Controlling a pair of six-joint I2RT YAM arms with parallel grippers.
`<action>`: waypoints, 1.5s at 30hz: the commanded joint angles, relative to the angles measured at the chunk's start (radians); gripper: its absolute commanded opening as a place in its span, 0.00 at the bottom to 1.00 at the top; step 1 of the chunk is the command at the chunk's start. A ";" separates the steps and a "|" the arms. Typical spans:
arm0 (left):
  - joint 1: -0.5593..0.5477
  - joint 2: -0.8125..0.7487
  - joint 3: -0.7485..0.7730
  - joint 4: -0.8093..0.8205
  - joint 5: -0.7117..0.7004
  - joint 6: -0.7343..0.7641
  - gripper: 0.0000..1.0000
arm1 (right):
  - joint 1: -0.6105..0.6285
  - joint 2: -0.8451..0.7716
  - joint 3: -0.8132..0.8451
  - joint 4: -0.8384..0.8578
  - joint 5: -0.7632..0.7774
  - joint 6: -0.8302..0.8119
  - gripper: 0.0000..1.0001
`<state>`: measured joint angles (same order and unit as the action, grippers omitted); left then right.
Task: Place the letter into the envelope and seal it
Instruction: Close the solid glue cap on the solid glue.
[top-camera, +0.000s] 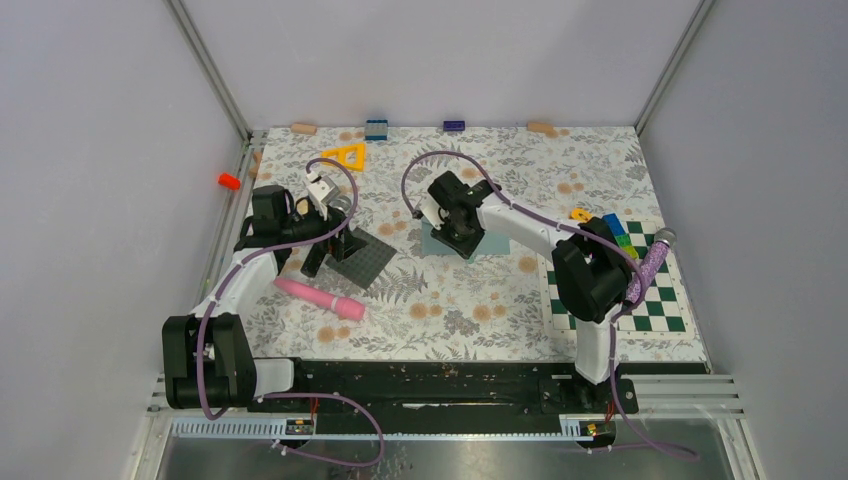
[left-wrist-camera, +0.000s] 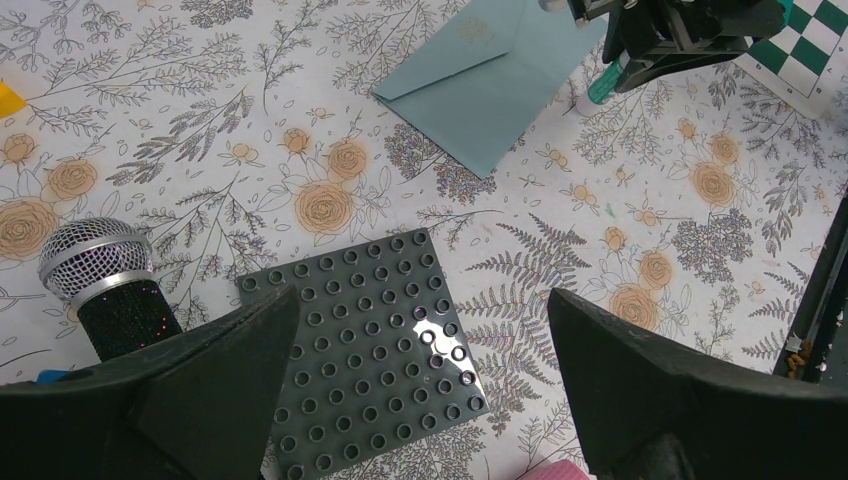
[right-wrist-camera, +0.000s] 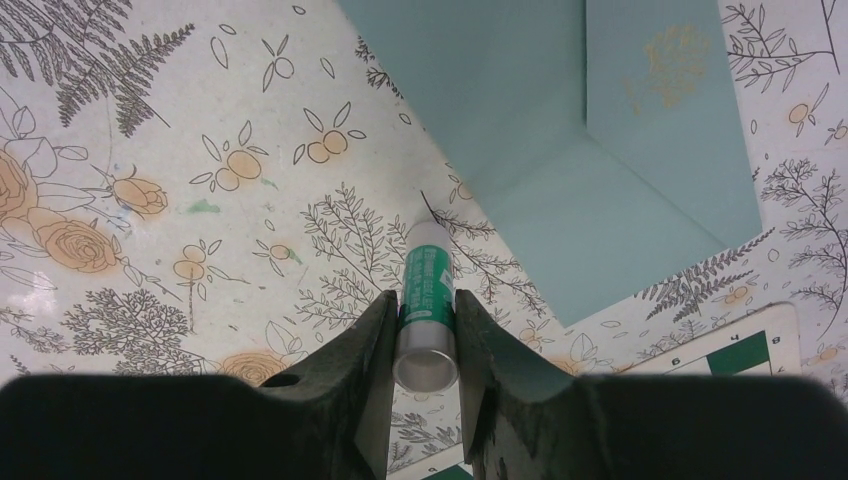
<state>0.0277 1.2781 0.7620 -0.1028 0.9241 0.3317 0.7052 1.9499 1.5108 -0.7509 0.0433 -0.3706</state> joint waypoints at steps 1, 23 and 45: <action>0.007 -0.009 -0.001 0.040 0.049 0.010 0.99 | 0.015 0.095 -0.012 -0.085 -0.078 0.002 0.00; 0.101 -0.023 -0.009 0.098 0.176 -0.062 0.99 | 0.019 -0.068 0.156 -0.038 -0.367 0.121 0.00; -0.159 0.060 0.182 -0.483 0.471 0.496 0.99 | 0.001 -0.030 0.197 0.277 -0.958 0.545 0.00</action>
<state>-0.1028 1.2831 0.8494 -0.2993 1.3117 0.5320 0.7136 1.9961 1.7180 -0.5388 -0.8387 0.1257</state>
